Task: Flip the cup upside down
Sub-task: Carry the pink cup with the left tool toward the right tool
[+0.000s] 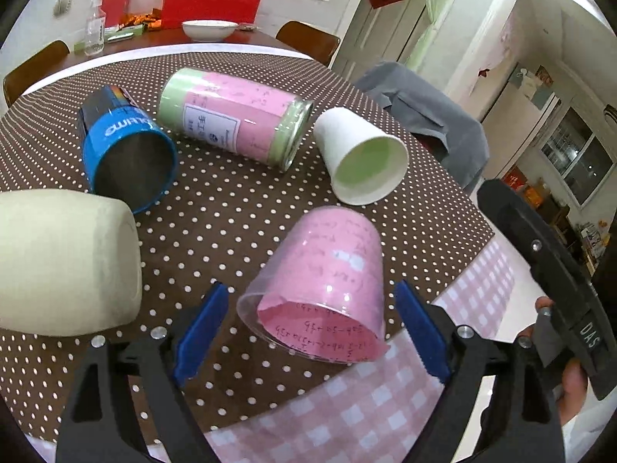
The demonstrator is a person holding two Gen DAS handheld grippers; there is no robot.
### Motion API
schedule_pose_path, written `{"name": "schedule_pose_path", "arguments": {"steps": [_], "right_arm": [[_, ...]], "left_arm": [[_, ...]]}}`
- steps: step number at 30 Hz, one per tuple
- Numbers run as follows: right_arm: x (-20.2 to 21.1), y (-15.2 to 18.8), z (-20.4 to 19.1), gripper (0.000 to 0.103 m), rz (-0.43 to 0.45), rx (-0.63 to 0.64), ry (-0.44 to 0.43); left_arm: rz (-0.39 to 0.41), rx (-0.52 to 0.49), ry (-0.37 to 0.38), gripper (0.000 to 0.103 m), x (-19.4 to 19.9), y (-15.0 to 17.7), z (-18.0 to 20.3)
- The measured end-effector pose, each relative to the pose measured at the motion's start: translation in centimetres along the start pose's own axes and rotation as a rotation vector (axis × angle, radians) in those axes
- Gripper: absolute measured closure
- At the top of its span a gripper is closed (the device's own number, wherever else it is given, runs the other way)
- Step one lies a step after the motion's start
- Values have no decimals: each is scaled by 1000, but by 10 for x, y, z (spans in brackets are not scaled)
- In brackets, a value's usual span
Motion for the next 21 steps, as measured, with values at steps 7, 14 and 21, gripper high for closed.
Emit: {"name": "schedule_pose_path", "arguments": {"steps": [7, 14, 21], "right_arm": [[-2, 1, -3, 6, -6, 7, -4], [-4, 3, -4, 6, -9, 14, -3], [-13, 5, -7, 6, -23, 32, 4]], "left_arm": [[-6, -16, 13, 27, -1, 2, -4], [50, 17, -57, 32, 4, 5, -4], [155, 134, -281, 32, 15, 4, -16]]}}
Point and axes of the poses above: each gripper's, at about its wrist camera, not at the fingertips, and x roughly against the way its jaws point, z to its right, y to its underside, the point moved 8 cm from there along -x, roughly the way its jaws point, and after that the axes turned 9 degrees about z, right-handed, at the moved point
